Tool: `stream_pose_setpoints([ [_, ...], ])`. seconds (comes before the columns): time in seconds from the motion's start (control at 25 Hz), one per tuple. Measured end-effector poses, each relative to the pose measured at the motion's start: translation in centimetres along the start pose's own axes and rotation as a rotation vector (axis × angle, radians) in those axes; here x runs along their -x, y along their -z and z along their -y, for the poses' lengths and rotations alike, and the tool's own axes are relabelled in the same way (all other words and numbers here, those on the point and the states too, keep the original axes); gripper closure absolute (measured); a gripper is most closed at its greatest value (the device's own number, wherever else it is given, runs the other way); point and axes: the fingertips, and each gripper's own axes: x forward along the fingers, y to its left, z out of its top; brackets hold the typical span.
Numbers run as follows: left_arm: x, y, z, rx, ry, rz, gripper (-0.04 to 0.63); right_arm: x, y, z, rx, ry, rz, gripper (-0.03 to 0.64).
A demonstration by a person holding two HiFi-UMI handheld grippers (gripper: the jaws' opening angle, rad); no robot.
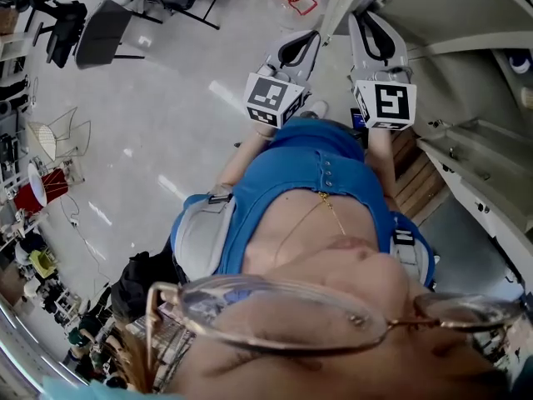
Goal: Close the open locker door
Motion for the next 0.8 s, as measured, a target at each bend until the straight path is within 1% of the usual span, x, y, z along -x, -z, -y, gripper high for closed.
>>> stream_pose_setpoints([
  [0.24, -0.8, 0.3, -0.3, 0.019, -0.027, 0.002, 0.596, -0.9, 0.1, 0.5, 0.003, -0.054, 0.001, 0.569],
  [0.4, -1.0, 0.8, -1.4, 0.025, -0.041, -0.008, 0.595, -2.4, 0.3, 0.8, 0.006, -0.041, -0.01, 0.571],
  [0.52, -0.9, -0.1, -1.9, 0.039, -0.038, -0.01, 0.596, -2.8, -0.2, 0.8, 0.017, -0.021, -0.016, 0.572],
  [0.6, -1.0, -0.7, -2.2, 0.035, -0.024, -0.009, 0.595, -3.0, -0.4, 0.7, 0.018, -0.004, -0.017, 0.573],
  [0.8, -3.6, -1.4, -3.5, 0.017, 0.063, -0.003, 0.595, -4.5, -0.1, 1.8, 0.012, 0.061, -0.02, 0.574],
])
